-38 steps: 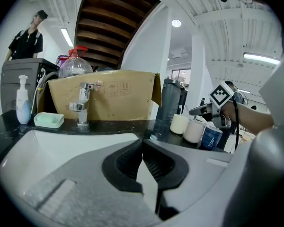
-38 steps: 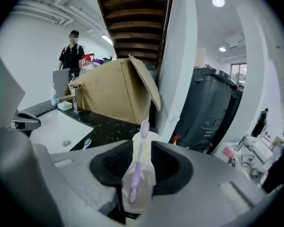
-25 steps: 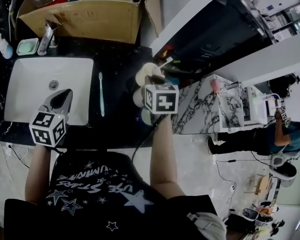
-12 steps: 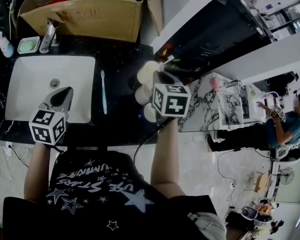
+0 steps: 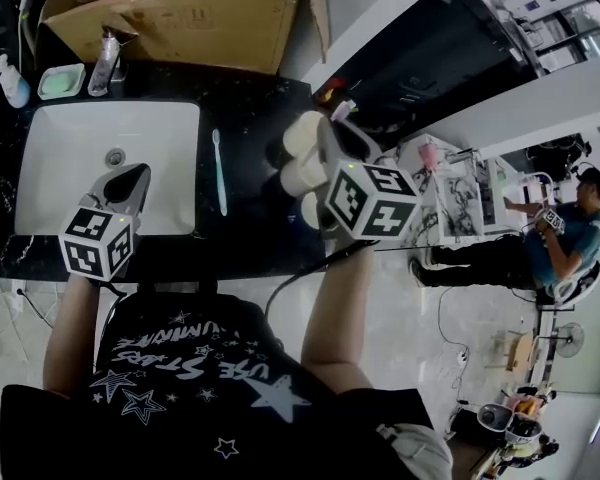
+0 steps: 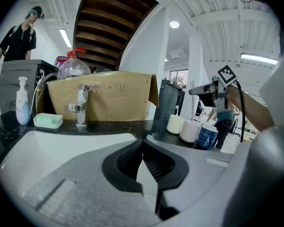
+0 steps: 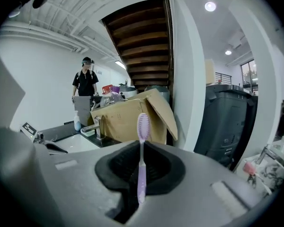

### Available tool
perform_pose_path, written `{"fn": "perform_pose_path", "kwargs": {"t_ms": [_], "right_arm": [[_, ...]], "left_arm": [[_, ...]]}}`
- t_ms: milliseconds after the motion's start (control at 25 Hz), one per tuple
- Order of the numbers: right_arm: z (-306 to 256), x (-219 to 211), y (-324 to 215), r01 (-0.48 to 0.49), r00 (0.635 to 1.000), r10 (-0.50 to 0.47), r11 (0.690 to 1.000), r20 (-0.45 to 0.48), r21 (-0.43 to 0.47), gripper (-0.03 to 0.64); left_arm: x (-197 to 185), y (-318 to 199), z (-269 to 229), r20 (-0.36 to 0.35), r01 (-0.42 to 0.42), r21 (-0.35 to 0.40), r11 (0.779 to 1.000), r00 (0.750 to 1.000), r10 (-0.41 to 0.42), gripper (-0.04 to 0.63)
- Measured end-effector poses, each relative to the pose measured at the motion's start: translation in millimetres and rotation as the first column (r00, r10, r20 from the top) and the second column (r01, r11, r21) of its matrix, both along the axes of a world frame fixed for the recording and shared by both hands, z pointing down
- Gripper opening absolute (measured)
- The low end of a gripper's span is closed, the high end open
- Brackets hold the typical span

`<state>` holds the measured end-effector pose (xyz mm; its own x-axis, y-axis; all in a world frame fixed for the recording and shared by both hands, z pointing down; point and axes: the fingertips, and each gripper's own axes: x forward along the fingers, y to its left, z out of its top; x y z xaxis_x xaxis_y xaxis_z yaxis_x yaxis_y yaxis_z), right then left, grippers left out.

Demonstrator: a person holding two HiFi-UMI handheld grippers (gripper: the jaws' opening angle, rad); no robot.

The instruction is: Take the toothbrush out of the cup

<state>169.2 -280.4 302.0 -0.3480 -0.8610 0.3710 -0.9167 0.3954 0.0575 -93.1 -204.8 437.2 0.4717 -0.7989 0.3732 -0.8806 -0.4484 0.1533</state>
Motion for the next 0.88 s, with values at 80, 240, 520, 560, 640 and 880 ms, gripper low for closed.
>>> {"fn": "perform_pose_path", "kwargs": {"t_ms": [80, 240, 520, 560, 640, 880], "right_arm": [[-4, -11, 4, 0.018, 1.0, -0.019, 1.0, 0.014, 0.005, 0.028], [10, -37, 10, 0.073, 0.996, -0.071, 0.996, 0.056, -0.042, 0.028], [62, -73, 17, 0.122, 0.99, -0.105, 0.974, 0.097, -0.19, 0.028], [70, -77, 18, 0.126, 0.99, -0.108, 0.969, 0.095, -0.214, 0.028], [86, -82, 19, 0.13, 0.99, -0.109, 0.957, 0.093, -0.259, 0.028], [128, -89, 17, 0.106, 0.992, -0.074, 0.928, 0.103, -0.357, 0.028]], "left_arm": [[-4, 1, 1, -0.002, -0.007, -0.001, 1.0, 1.0, 0.007, 0.009], [-12, 5, 4, -0.004, -0.015, -0.005, 1.0, 1.0, 0.015, 0.009], [-22, 8, 5, -0.007, -0.029, -0.009, 1.0, 1.0, 0.029, 0.009], [-24, 9, 6, -0.007, -0.03, -0.011, 0.999, 1.0, 0.03, 0.009], [-26, 9, 7, -0.008, -0.032, -0.013, 0.999, 0.999, 0.032, 0.009], [-29, 6, 7, -0.015, -0.045, -0.011, 0.999, 0.999, 0.044, 0.009]]}}
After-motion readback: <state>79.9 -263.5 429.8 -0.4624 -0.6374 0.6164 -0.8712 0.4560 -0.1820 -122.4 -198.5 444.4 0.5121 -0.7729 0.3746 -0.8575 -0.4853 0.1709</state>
